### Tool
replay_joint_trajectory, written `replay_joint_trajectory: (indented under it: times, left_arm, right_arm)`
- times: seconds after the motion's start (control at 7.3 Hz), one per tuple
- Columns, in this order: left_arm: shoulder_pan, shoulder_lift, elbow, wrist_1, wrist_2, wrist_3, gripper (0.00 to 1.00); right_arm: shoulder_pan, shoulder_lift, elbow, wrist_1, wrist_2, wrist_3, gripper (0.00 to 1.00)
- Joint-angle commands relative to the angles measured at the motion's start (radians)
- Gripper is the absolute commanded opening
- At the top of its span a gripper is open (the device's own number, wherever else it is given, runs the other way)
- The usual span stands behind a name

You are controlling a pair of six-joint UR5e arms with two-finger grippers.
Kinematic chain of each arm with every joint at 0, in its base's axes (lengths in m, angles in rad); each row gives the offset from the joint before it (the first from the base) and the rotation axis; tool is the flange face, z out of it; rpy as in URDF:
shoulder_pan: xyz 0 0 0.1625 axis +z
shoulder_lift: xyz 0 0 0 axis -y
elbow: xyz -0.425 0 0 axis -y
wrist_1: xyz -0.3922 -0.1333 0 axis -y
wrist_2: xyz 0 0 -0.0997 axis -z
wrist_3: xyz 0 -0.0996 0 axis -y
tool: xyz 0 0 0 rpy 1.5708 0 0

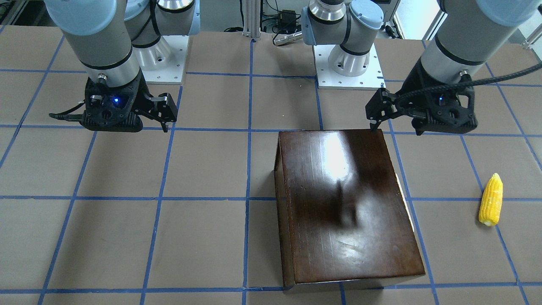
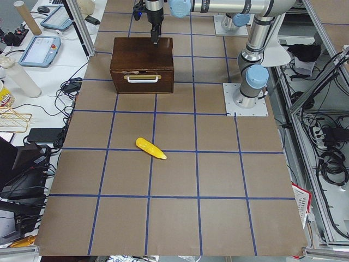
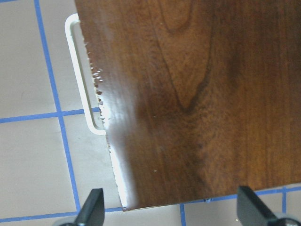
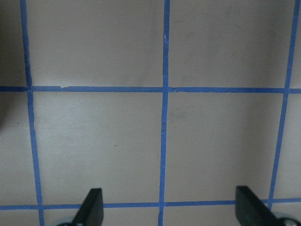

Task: Open drawer and put corn inside
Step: 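Move the left gripper outward beside the cabinet's drawer side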

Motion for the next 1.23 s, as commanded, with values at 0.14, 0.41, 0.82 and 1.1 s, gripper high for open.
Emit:
replay_joint_trajectory:
  times: [0.14,0.41,0.82,1.1]
  left_arm:
    - [0.142,-0.022,0.052,-0.001,-0.049,0.124,1.0]
    - [0.257,-0.034,0.049,-0.001,-0.106,0.267,1.0]
    - [0.345,-0.115,0.045,0.01,-0.16,0.425,1.0]
    - [0.348,-0.174,0.037,0.028,-0.228,0.45,1.0]
  right_arm:
    - [0.0,0.0,0.0,0.0,-0.002,0.0,1.0]
    - [0.0,0.0,0.0,0.0,-0.002,0.0,1.0]
    - [0.0,0.0,0.0,0.0,-0.002,0.0,1.0]
    - [0.0,0.0,0.0,0.0,-0.002,0.0,1.0]
